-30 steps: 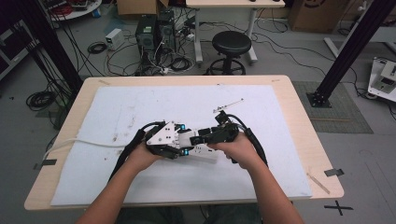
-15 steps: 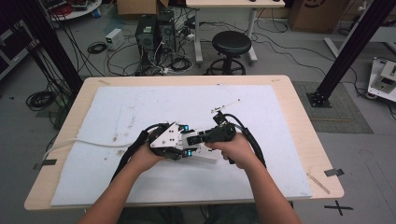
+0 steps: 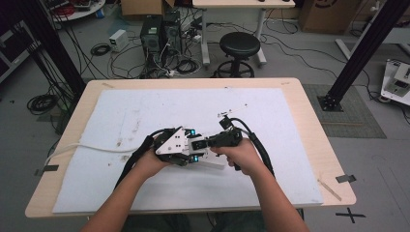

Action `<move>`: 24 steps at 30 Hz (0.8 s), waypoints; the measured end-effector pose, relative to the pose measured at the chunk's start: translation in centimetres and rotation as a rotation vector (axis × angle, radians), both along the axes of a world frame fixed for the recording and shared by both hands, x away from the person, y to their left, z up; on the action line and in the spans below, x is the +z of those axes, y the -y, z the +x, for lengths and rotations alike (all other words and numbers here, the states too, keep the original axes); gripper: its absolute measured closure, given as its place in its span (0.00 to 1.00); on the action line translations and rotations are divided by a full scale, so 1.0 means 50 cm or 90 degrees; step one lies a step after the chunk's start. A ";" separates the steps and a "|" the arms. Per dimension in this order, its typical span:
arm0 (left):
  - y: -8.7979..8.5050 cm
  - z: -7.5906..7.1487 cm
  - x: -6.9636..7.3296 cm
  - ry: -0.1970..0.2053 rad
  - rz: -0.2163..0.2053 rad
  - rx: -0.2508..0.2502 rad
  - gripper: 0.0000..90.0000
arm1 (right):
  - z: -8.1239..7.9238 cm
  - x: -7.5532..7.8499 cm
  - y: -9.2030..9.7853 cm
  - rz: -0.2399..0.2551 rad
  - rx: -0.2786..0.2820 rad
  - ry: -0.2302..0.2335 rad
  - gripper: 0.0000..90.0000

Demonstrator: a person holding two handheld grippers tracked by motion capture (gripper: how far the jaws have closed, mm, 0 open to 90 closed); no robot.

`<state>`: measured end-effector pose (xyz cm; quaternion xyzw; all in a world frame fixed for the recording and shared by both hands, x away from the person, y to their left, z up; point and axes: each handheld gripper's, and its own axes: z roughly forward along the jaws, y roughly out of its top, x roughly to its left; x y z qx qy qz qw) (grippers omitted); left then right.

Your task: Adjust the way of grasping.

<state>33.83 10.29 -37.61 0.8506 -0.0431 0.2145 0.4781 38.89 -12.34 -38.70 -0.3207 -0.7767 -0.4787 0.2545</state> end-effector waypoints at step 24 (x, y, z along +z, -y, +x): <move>-0.006 0.009 -0.016 -0.047 -0.001 0.061 0.25 | 0.006 0.013 0.025 -0.013 -0.032 -0.004 0.70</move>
